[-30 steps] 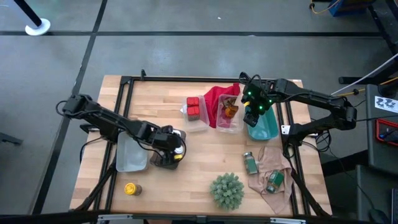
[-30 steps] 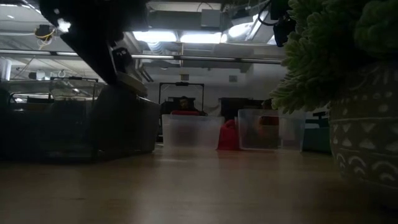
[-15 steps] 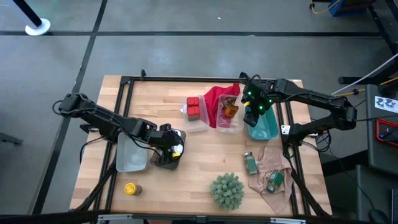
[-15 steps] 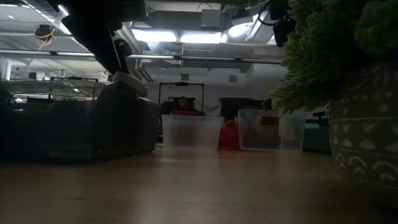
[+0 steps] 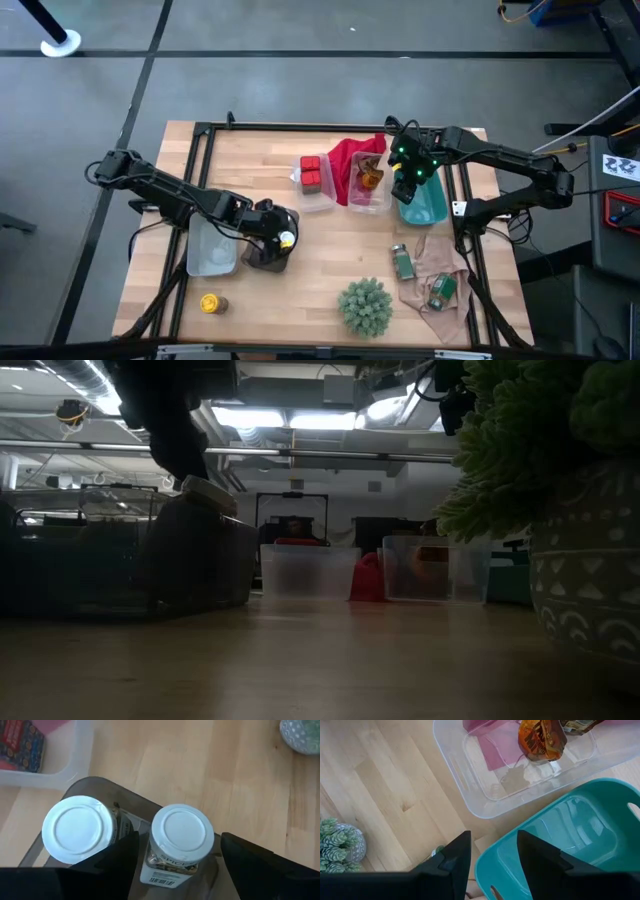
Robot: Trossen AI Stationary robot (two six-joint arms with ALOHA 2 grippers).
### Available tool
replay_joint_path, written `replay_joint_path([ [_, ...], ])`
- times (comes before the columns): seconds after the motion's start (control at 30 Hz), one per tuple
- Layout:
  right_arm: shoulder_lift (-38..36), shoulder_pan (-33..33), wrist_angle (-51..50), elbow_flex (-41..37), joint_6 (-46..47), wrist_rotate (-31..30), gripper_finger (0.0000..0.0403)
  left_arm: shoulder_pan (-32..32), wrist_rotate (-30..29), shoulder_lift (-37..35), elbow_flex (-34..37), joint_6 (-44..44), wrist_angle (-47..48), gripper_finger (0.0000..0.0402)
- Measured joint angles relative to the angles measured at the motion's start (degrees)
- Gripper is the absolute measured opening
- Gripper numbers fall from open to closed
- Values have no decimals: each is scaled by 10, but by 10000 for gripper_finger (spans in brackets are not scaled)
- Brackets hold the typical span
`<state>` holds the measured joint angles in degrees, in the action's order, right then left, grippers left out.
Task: Sort spices by type
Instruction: Put the white seasoning bottle into the black bin
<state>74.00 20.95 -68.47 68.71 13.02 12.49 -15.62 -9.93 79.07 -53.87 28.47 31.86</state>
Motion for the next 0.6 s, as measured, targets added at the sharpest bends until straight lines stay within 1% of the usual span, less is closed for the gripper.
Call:
replay_joint_path([
  [0.23,0,0,0,0,0,0,161,0,-2,0,0,9,1,265],
  [0.6,0,0,0,0,0,0,161,0,-4,0,0,-20,0,265],
])
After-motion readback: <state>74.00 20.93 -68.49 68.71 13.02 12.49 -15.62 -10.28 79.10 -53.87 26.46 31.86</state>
